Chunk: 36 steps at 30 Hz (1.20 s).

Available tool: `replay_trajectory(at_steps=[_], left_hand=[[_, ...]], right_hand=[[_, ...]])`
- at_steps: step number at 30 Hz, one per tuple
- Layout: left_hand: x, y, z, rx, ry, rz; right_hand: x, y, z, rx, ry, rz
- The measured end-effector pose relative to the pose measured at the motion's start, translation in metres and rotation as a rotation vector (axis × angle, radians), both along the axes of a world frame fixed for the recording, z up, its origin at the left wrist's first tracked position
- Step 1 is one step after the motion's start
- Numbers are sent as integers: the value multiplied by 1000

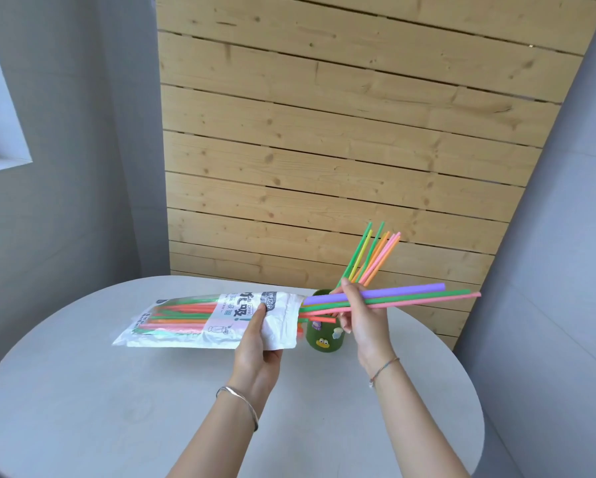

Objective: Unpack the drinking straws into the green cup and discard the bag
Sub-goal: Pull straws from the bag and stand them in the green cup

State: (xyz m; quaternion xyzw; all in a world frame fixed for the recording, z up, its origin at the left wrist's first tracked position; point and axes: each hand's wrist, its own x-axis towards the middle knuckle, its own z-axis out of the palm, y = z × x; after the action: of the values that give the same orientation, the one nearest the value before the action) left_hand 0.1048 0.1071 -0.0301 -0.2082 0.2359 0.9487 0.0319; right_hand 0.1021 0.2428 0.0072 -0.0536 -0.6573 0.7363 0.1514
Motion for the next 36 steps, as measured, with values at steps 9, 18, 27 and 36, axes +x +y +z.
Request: replay_trajectory(at_steps=[9, 18, 27, 36], left_hand=[[-17, -24, -1, 63, -23, 88], [-23, -21, -1, 63, -9, 92], [-23, -25, 0, 49, 10, 78], [-18, -22, 5, 46, 10, 65]], right_hand=[[-37, 64, 49, 35, 64, -207], [-83, 63, 31, 693, -56, -100], [-99, 57, 5, 636, -154, -94], [-91, 59, 0, 639, -86, -197]])
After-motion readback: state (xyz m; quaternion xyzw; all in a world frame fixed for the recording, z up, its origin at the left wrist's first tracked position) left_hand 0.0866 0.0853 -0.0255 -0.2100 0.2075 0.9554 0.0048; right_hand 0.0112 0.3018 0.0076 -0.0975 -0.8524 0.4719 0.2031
